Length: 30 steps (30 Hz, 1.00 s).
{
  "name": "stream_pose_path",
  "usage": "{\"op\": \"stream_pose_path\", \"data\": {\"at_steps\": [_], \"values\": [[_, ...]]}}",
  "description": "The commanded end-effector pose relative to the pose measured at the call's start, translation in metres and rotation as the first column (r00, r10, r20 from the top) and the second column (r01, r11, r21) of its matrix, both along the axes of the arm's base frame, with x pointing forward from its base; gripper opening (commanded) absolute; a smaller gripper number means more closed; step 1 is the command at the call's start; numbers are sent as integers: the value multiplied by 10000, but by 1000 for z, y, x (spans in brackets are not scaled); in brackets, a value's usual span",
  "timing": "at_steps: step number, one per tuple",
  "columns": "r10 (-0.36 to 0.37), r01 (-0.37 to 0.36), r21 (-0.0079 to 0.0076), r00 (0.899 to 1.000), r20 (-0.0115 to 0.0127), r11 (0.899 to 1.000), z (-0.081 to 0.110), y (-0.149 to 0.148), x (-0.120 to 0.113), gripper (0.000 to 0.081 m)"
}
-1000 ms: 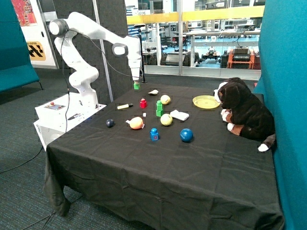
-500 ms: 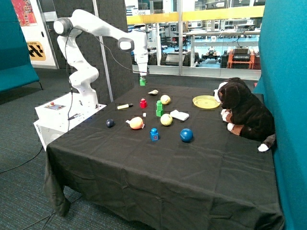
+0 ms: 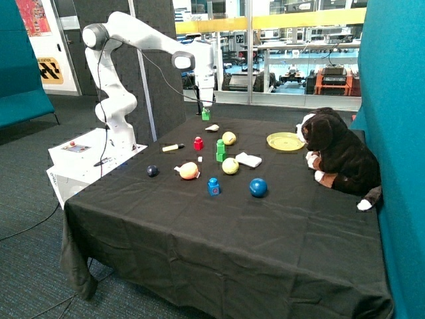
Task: Stack green blocks
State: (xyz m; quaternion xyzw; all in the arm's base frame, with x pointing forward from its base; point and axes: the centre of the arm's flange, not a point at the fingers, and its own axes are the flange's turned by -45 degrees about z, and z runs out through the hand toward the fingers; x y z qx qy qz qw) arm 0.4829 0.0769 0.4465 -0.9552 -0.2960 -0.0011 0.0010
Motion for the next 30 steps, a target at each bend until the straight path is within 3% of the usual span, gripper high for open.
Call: {"op": "stream_pose_path", "data": {"at_steps": [1,10,30], "values": [[-578,578,-25,9983,-15,9983,3,-8,30,0],[-1018,1018,-25,9948,-15,9948,10,-12,62,0],[-1901,1901,-25,9818,-15,9818,-1,-44,94,0]]}}
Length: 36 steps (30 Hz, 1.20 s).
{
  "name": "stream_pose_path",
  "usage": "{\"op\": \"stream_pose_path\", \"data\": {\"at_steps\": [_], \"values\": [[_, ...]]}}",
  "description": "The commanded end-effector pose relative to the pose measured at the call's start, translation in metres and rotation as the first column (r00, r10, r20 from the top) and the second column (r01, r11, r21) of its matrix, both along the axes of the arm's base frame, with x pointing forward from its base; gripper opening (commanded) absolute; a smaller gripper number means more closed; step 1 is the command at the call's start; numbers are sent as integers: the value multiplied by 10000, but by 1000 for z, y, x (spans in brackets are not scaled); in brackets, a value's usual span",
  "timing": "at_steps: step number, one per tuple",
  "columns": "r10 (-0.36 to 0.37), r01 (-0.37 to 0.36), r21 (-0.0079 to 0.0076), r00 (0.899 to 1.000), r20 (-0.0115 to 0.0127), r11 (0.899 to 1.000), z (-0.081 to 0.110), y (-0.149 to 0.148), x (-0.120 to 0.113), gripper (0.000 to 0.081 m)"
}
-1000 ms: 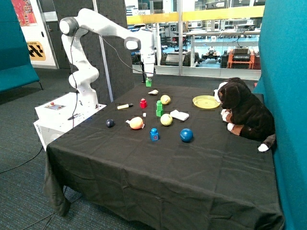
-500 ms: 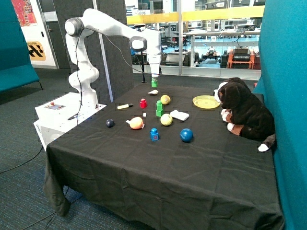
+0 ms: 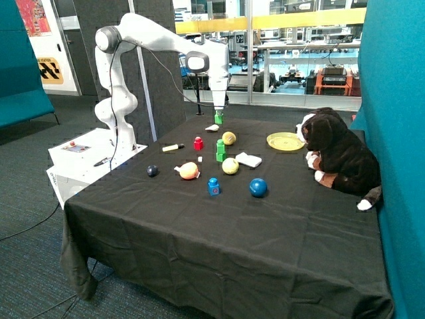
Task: Stack green blocks
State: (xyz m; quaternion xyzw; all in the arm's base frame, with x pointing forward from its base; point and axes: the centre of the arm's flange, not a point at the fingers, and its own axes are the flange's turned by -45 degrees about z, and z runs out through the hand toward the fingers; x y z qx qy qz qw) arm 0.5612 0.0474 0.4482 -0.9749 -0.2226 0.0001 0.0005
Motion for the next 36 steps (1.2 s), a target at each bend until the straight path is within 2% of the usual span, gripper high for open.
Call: {"op": "stream_pose_path", "data": {"at_steps": [1,13,26,36], "values": [[-437,437,-10,9990,3,9990,-3,-16,17,0],[-641,641,-10,9979,3,9979,-7,-31,33,0],[-1030,1030,-10,9947,3,9947,-21,-52,32,0],[-1030,1030,-10,9947,3,9947,-22,-57,39,0]]}}
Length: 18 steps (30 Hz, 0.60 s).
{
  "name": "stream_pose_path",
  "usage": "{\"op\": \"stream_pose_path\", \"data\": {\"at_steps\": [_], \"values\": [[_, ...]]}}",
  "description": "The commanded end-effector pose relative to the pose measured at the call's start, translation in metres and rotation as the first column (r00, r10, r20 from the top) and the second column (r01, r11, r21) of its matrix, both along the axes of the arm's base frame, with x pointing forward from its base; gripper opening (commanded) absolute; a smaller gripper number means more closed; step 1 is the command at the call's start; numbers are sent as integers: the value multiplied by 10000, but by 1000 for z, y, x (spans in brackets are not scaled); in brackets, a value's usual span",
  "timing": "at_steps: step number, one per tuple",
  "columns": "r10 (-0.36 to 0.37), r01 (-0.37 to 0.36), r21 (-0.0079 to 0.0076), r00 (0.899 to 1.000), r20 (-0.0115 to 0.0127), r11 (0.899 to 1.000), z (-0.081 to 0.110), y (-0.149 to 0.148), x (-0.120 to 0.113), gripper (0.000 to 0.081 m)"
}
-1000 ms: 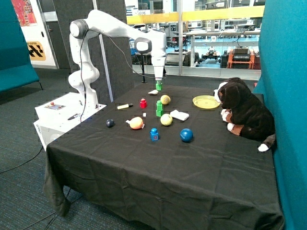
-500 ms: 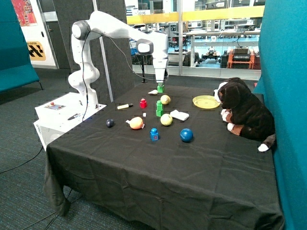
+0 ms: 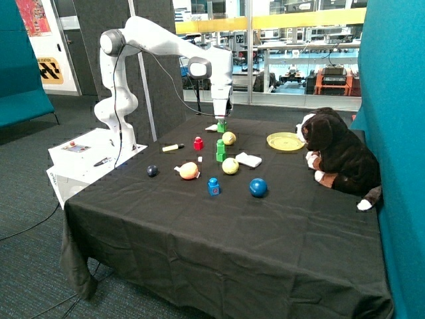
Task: Stack green blocks
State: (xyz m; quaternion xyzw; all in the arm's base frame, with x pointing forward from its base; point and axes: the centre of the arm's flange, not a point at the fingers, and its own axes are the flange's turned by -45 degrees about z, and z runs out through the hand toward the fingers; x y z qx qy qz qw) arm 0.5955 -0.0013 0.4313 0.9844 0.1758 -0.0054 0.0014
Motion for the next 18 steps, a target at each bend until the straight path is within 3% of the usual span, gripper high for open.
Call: {"op": "stream_pose_path", "data": {"at_steps": [1,18], "values": [[-82,81,47,9999,101,10000,-5,-8,5,0],[-234,234,47,9997,101,9997,-21,-20,9,0]]}}
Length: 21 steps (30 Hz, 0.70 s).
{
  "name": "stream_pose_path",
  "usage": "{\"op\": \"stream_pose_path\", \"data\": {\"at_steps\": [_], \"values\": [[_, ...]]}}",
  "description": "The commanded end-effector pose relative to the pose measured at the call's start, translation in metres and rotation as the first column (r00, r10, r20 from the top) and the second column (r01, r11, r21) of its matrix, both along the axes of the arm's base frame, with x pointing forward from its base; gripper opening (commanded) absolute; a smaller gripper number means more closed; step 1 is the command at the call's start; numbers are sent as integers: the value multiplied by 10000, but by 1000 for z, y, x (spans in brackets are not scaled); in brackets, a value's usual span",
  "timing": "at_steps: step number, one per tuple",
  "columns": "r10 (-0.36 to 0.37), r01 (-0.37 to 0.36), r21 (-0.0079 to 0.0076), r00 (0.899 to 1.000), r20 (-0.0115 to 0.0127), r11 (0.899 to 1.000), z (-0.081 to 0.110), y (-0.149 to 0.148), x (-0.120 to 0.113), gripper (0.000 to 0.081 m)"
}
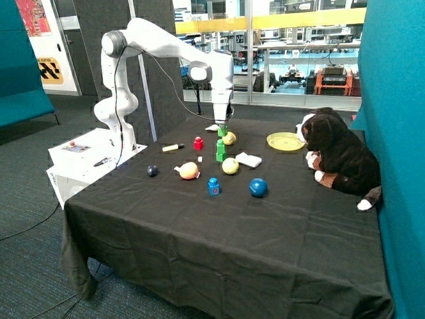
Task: Stack green blocks
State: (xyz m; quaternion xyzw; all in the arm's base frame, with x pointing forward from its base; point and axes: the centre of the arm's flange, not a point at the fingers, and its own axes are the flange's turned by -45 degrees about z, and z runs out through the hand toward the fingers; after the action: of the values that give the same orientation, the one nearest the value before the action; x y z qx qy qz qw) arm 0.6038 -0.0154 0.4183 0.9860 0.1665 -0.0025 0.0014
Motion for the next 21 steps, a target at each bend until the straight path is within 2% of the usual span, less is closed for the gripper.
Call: {"op": "stream_pose_path", "data": {"at_steps": [1,21], "values": [[-29,29,35,10000,44,10000,-8,-6,1,0],[-3,3,35,10000,44,10000,-9,-7,1,0]]}}
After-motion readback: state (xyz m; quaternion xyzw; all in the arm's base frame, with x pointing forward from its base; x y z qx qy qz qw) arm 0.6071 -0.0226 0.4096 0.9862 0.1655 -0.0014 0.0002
